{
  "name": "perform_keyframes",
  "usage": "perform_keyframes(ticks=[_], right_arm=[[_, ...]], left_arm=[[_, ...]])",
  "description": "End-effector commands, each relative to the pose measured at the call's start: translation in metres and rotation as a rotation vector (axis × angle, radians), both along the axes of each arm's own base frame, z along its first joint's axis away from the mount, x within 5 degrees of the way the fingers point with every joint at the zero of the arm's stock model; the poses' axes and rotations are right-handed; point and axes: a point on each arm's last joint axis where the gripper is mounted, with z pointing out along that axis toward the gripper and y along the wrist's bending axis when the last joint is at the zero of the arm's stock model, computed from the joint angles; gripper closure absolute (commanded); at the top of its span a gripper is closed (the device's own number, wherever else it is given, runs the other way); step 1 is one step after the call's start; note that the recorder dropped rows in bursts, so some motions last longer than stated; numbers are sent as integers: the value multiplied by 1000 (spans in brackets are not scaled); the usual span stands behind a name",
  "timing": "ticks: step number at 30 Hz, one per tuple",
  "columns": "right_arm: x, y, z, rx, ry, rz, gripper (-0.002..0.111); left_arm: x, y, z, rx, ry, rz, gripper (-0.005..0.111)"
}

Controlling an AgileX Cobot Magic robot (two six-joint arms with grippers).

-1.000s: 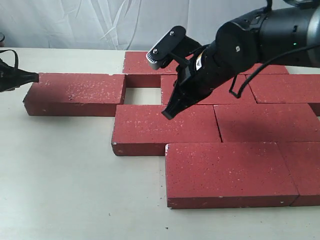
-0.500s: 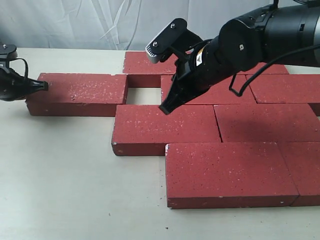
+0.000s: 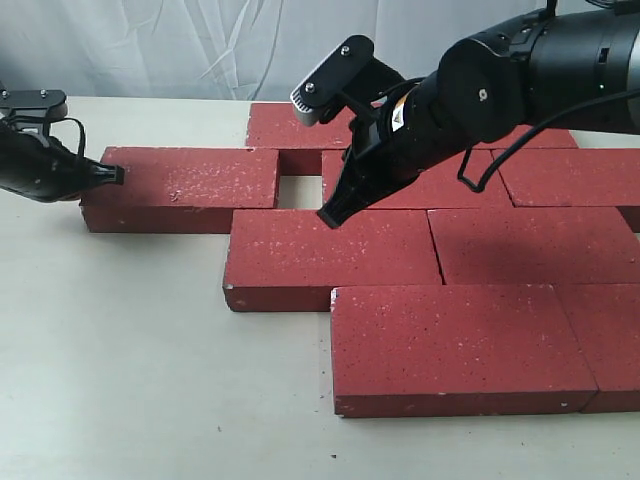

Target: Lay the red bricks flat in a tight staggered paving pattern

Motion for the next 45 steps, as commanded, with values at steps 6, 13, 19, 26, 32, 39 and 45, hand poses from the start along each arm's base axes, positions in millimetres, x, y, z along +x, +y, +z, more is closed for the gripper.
perform_keyframes(ticks=[6, 13, 19, 26, 32, 39, 45], right_arm=[[2, -2, 0, 6, -7, -6, 109], [2, -2, 0, 6, -7, -6, 109], [2, -2, 0, 6, -7, -6, 109], [2, -2, 0, 10, -9, -8, 109], [2, -2, 0, 10, -9, -8, 109], [2, -2, 0, 10, -9, -8, 109], [2, -2, 0, 10, -9, -8, 109]], left_arm=[[1, -14, -1, -5, 5, -38, 107], [1, -19, -1, -5, 5, -51, 107], [0, -22, -1, -10, 10, -60, 107], [-1, -35, -1, -9, 10, -93, 107], [-1, -48, -1, -5, 6, -124, 107], [0, -59, 1, 5, -10, -150, 107], [-1, -68, 1, 10, -13, -179, 107]])
